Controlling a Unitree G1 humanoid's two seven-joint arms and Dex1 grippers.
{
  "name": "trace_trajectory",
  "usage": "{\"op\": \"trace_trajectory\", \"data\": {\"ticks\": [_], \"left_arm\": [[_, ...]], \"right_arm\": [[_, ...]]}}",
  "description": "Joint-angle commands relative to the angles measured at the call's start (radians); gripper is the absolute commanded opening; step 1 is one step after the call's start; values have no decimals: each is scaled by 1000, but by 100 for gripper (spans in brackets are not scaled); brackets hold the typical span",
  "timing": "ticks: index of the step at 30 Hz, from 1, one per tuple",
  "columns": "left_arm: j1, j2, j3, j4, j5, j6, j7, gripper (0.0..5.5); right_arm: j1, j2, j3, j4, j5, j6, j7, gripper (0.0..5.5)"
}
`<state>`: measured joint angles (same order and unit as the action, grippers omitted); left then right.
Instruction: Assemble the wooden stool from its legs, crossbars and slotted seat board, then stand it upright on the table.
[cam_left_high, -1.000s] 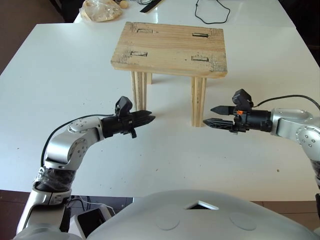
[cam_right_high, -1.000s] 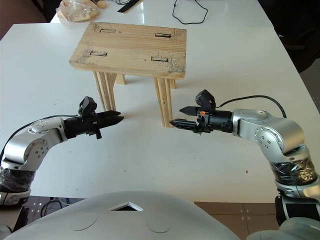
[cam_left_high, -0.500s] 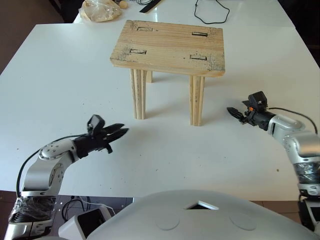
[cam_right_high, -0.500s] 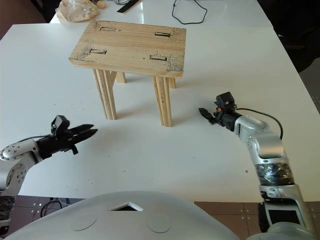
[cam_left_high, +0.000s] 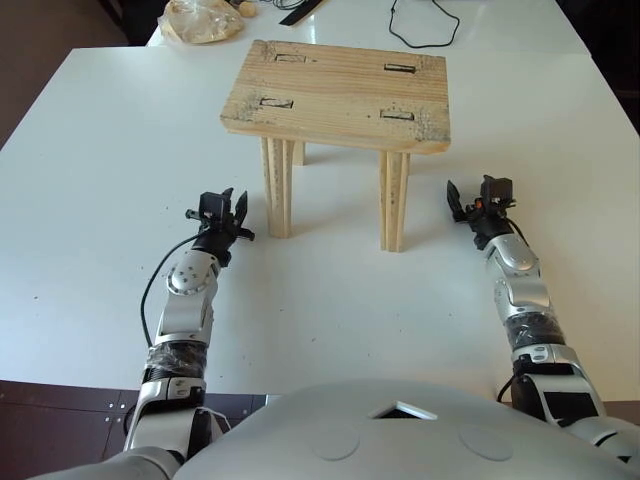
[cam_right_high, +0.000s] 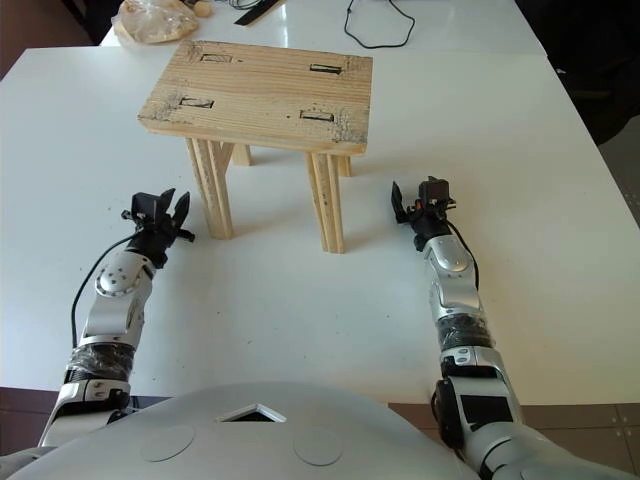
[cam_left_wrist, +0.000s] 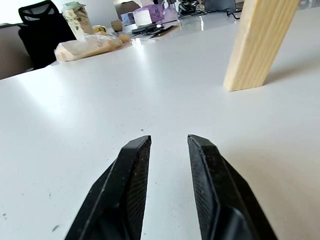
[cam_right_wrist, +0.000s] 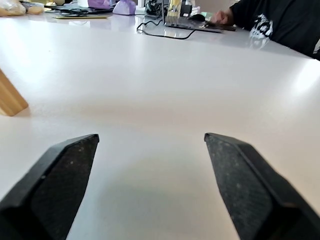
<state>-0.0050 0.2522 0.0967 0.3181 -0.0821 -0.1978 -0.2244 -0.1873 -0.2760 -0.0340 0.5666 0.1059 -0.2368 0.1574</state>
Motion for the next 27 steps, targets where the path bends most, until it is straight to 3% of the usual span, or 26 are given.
{"op": "trace_trajectory", "data": {"ticks": [1, 3, 13, 27], "left_arm": [[-47, -44, -7, 143, 18, -63, 27, 134], [-65, -65, 0, 181, 6, -82, 42, 134], [-201, -97, 50, 415, -22, -150, 83, 289], [-270, -106, 53, 533, -41, -231, 41, 289]], "right_arm": [[-25, 27, 16, 131, -54, -51, -11, 390], [-47, 33, 20, 178, -68, -77, -10, 390], [-175, 53, -3, 388, -88, -151, -16, 395], [-254, 77, -43, 532, -84, -178, -26, 395]]}}
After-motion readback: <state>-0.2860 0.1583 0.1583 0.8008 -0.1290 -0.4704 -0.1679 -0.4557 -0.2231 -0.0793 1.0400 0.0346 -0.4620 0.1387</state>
